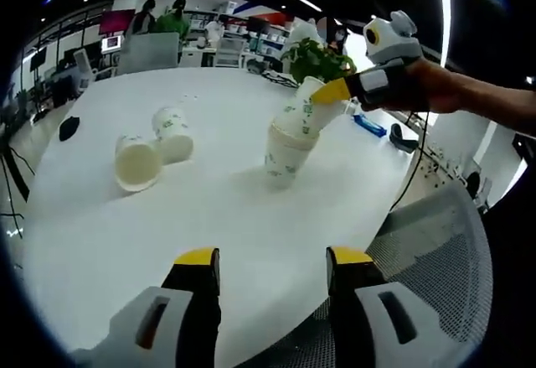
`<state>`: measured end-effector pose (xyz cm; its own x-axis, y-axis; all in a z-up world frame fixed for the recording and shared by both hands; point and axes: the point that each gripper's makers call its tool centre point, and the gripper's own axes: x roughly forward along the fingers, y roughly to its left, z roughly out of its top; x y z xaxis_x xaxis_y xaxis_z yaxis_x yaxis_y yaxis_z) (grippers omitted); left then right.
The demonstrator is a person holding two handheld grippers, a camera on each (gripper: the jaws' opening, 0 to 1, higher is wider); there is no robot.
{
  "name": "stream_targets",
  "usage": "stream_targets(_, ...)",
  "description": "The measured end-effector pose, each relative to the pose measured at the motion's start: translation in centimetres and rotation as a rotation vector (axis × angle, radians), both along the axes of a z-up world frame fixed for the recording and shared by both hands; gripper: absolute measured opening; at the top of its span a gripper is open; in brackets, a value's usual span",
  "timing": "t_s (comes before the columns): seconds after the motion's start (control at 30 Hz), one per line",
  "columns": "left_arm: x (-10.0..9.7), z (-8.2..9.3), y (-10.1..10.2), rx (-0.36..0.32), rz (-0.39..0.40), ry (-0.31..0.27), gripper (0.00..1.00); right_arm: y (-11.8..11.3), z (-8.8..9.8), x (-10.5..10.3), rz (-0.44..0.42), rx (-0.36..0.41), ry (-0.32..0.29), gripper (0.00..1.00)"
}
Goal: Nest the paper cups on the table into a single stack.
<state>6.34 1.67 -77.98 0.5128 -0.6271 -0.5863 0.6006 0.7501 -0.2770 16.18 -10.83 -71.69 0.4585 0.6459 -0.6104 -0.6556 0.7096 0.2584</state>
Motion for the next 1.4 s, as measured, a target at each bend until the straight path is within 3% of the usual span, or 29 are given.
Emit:
stream_targets(0.27,0.1,-0.1,0.1,0.0,0.005,0.009,0.49,0.2,-0.2,0.1,0.02,-0.038,-0.025,0.0)
stream_targets(0.6,0.1,-0.1,0.1,-0.005,0.005,0.014,0.48,0.5,-0.7,-0.1,0.113,-0.173,-0.072,0.0)
stream_targets(1.4,0.2,-0.2,0.4,-0.012,0.023,0.015,0.47,1.0,-1.3,-0.5,0.122,-0.17,-0.046,0.04)
